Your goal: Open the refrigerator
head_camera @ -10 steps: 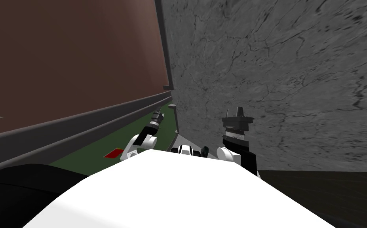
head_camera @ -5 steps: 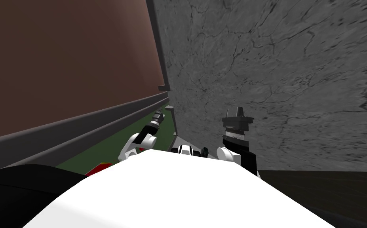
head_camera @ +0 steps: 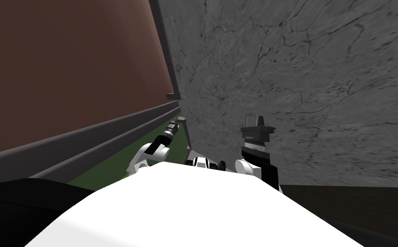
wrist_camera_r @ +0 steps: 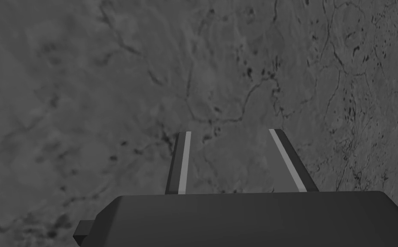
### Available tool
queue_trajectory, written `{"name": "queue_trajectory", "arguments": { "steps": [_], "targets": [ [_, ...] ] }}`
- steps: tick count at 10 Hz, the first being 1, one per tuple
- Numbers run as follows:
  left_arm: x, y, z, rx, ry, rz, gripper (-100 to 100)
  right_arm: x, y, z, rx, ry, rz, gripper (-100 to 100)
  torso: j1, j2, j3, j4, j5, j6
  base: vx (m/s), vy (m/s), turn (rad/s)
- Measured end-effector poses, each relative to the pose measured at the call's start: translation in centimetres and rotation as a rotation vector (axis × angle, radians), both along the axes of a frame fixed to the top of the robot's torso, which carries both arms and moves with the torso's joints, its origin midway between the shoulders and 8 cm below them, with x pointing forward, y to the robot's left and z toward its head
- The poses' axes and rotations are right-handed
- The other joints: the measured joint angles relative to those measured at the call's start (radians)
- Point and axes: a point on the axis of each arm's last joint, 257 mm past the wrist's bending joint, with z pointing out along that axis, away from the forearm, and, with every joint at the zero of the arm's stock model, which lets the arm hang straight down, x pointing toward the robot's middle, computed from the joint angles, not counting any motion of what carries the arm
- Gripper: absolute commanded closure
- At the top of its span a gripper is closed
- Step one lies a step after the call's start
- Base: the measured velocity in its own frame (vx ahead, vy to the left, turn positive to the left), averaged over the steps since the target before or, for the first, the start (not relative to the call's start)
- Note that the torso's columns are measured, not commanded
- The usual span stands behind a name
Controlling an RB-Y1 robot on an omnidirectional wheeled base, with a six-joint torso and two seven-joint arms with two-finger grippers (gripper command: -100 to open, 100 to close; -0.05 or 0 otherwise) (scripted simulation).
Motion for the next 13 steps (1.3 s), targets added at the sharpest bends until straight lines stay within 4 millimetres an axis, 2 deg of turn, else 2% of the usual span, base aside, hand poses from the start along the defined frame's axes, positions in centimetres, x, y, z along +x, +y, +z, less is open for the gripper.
{"name": "queue_trajectory", "arguments": {
  "steps": [4, 6, 7, 8, 9, 13],
  "targets": [
    [-0.1, 0.1, -1.0, 0.015, 0.062, 0.008, -100, 0.0, 0.0, 0.0, 0.000, 0.000, 0.000, 0, 0.000, 0.000, 0.000, 0.000, 0.000, 0.000, 0.059, 0.020, -0.052],
    [-0.2, 0.0, -0.8, 0.014, 0.065, 0.009, -100, 0.0, 0.0, 0.0, 0.000, 0.000, 0.000, 0, 0.001, -0.004, -0.002, -0.001, 0.000, 0.000, 0.081, 0.004, -0.017],
    [-0.2, 0.0, -0.8, 0.013, 0.066, 0.009, 100, 0.0, 0.0, 0.0, 0.000, 0.000, 0.000, 0, 0.002, -0.003, -0.002, -0.001, 0.000, 0.000, 0.000, 0.000, 0.000],
    [-0.2, 0.0, -0.8, 0.013, 0.065, 0.009, 100, 0.0, 0.0, 0.0, 0.000, 0.000, 0.000, 0, 0.002, 0.000, 0.000, 0.000, 0.001, 0.000, -0.182, -0.124, -0.150],
    [-0.3, -0.9, -0.1, 0.015, 0.048, -0.016, 100, 0.0, 0.0, 0.0, 0.000, 0.000, 0.000, 0, -0.006, 0.006, 0.005, -0.003, 0.001, 0.004, -0.177, -0.157, -0.120],
    [-1.0, -4.0, 0.0, 0.018, 0.052, -0.100, 100, 0.0, 0.0, 0.0, 0.001, -0.001, 0.001, 0, -0.001, 0.007, 0.004, 0.001, 0.000, -0.002, -0.229, -0.200, -0.149]
  ]
}}
